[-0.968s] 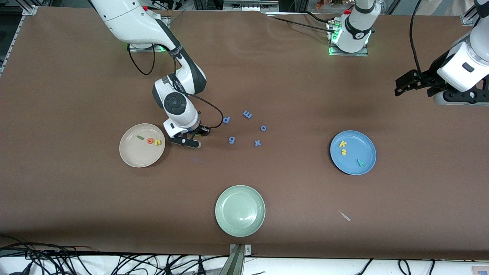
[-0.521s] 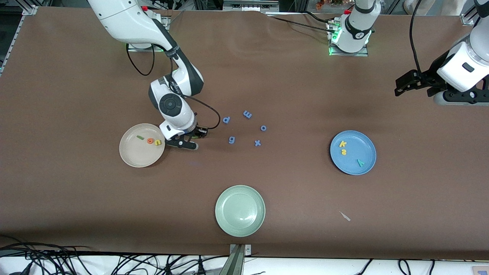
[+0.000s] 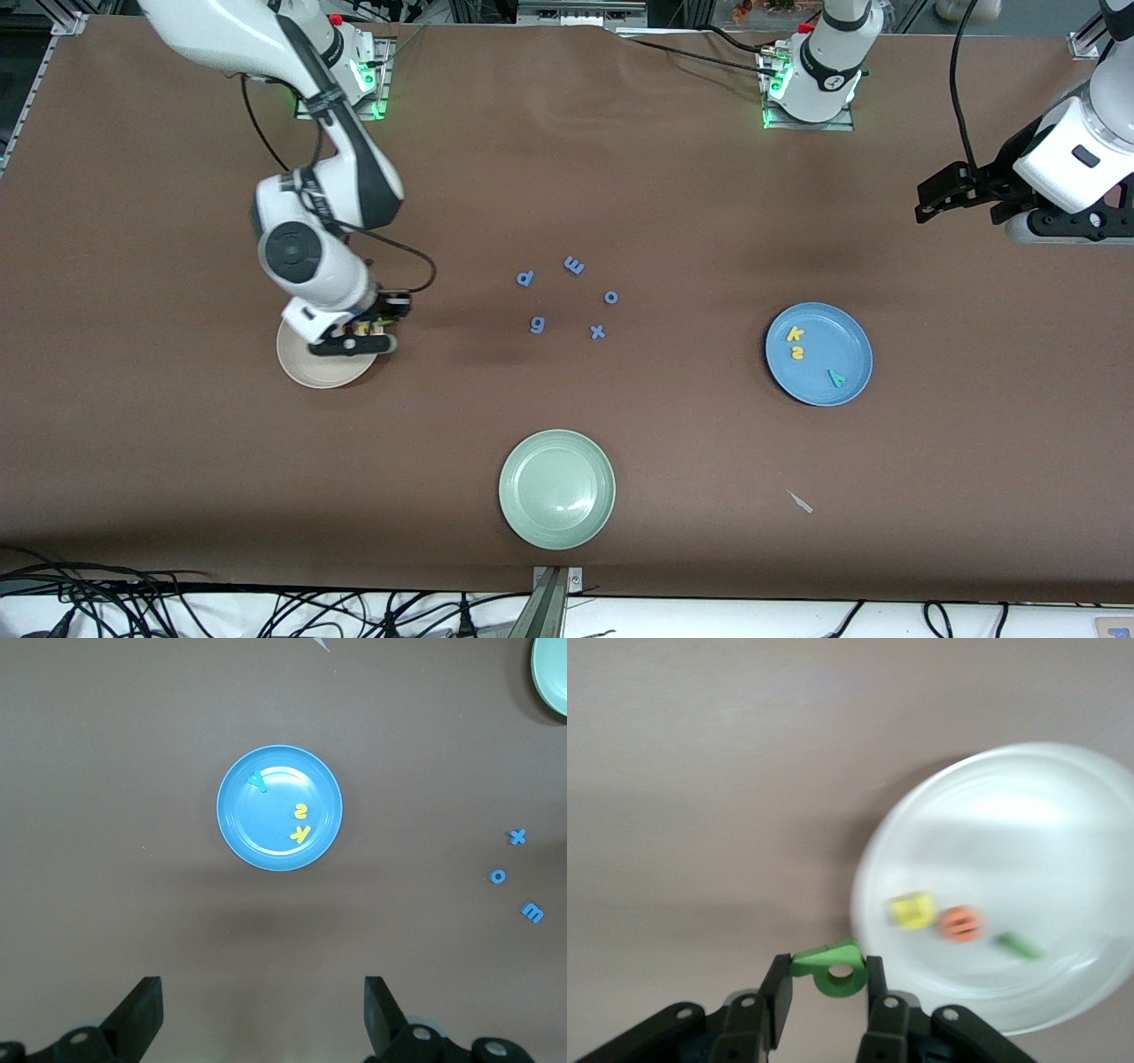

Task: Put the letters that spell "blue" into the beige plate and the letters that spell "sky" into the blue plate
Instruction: 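Carry the green p over the beige plate and open the right gripper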

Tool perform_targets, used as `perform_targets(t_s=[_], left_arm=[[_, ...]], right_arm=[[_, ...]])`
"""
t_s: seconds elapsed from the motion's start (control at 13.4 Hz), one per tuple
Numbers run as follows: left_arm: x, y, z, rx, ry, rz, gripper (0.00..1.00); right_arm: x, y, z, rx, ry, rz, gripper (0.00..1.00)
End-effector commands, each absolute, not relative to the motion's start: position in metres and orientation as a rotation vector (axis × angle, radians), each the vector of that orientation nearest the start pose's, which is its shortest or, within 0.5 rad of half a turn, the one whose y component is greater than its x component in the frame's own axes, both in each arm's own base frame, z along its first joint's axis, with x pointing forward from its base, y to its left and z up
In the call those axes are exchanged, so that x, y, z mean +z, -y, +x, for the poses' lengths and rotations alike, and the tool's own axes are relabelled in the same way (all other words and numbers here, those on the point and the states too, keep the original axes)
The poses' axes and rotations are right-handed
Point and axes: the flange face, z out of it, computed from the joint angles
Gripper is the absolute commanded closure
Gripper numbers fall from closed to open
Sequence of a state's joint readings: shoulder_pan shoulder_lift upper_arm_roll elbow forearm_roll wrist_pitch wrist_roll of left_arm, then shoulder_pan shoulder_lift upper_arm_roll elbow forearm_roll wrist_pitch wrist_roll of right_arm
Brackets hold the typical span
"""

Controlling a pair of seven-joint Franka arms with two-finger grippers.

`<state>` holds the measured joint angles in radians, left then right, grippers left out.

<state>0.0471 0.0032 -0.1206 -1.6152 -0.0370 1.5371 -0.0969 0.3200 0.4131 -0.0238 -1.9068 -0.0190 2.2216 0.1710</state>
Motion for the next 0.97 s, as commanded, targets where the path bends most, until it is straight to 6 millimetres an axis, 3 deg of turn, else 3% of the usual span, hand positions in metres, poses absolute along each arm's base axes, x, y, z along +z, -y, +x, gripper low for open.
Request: perform_targets(t_s=[0.0,0.07,0.22,0.52,0.67,0.89], left_arm=[[0.604,0.044,0.549,0.121,0.024,-3.143,0.0],[0.604,0.045,0.549,0.121,0.024,-3.143,0.0],[0.604,0.045,0.549,0.121,0.024,-3.143,0.0],[0.604,0.045,0.549,0.121,0.024,-3.143,0.0],[0.604,0.044,0.549,0.124,0.026,-3.142,0.0],[0.604,0.045,0.549,0.126,0.024,-3.142,0.0]], right_arm=[[0.282,-0.13,0.597,0.14,0.463,-3.192,0.72],[0.282,-0.116,0.601,0.137,0.489,-3.199,0.72],[0.279,-0.11,0.602,0.143,0.481,-3.201,0.7],[0.276,-0.11,0.602,0.147,0.459,-3.203,0.26],[0.278,-0.111,0.602,0.142,0.449,-3.2,0.14],[0.283,-0.113,0.603,0.128,0.442,-3.194,0.06]])
